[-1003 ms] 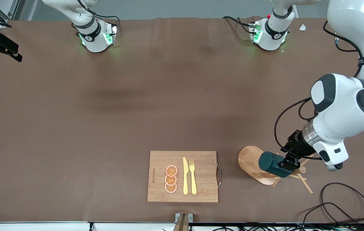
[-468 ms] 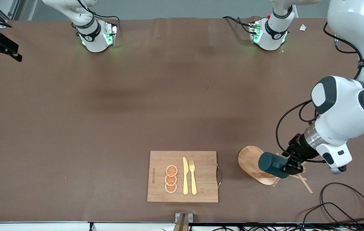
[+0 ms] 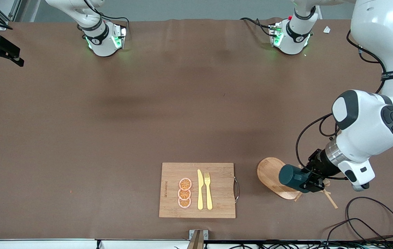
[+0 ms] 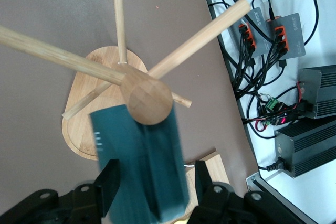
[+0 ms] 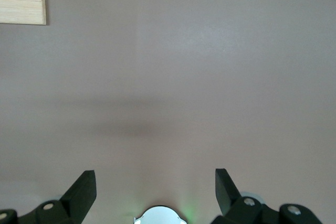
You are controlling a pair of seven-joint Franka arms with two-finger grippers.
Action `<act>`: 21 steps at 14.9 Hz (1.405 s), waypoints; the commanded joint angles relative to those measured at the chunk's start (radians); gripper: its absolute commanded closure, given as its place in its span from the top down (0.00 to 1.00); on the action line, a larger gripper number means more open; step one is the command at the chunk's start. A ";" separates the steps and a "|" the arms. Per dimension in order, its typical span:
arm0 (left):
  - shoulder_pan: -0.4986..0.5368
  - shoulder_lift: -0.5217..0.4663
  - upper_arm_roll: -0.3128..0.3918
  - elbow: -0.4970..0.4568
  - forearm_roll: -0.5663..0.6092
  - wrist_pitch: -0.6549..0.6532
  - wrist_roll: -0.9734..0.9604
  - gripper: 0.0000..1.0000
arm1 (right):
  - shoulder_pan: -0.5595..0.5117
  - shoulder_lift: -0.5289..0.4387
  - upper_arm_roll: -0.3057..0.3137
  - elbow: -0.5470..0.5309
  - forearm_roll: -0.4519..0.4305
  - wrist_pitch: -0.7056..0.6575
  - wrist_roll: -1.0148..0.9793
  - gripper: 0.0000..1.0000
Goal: Transfer cup from left to right arm and place
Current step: 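Close the left gripper on the teal mug's body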
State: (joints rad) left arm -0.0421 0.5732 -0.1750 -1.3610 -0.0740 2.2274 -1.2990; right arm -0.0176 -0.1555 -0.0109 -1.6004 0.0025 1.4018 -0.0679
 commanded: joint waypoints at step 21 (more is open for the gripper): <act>-0.002 -0.019 -0.015 0.022 -0.138 -0.008 -0.012 0.02 | -0.016 0.005 0.014 -0.010 0.004 0.005 -0.003 1.00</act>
State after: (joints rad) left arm -0.0403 0.5711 -0.1833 -1.3366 -0.1864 2.2274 -1.2992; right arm -0.0176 -0.1474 -0.0095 -1.6049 0.0027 1.4025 -0.0673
